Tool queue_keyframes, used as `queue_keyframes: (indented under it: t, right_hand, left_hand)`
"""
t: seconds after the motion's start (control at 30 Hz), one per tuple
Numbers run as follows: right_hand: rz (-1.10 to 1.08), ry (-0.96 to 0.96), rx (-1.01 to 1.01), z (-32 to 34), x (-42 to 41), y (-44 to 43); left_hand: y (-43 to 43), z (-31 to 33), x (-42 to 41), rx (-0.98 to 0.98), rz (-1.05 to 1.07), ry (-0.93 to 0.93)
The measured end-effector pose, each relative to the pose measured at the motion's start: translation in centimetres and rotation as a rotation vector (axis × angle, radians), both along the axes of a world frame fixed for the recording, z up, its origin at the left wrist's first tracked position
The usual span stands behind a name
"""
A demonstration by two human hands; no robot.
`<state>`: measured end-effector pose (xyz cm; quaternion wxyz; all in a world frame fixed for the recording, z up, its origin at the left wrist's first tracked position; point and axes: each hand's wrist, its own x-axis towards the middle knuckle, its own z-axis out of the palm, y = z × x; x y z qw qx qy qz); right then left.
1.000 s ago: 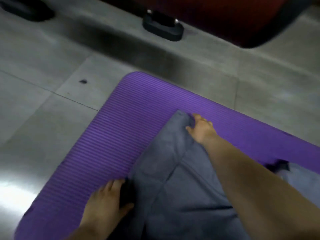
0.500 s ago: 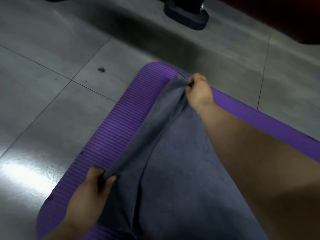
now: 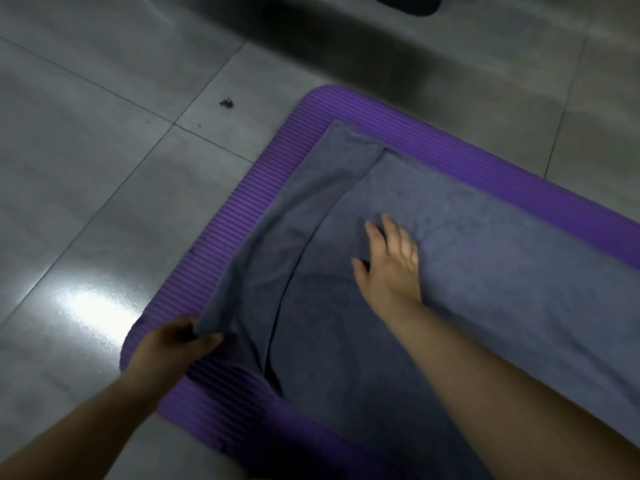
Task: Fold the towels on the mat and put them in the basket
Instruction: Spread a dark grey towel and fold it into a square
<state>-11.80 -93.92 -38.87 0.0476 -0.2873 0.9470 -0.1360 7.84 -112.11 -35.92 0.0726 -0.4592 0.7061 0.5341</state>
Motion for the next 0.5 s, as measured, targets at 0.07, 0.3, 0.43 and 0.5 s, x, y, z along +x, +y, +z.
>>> queue_keyframes:
  t: [0.07,0.3,0.43,0.5]
  right_hand:
    - [0.072,-0.054,-0.309,1.4,2.5,-0.4]
    - [0.133,-0.614,-0.490,6.2,10.4,-0.4]
    - [-0.008,-0.561,-0.430,6.3,8.8,1.5]
    - [0.005,-0.571,-0.405,6.4,8.6,2.5]
  left_hand:
    - [1.0,0.7,-0.3,0.219,0.166,0.162]
    - [6.2,3.2,-3.3,0.678,-0.026,0.339]
    - [6.9,3.6,-5.5,0.517,0.089,0.216]
    - [6.2,3.6,-7.8,0.233,0.135,0.150]
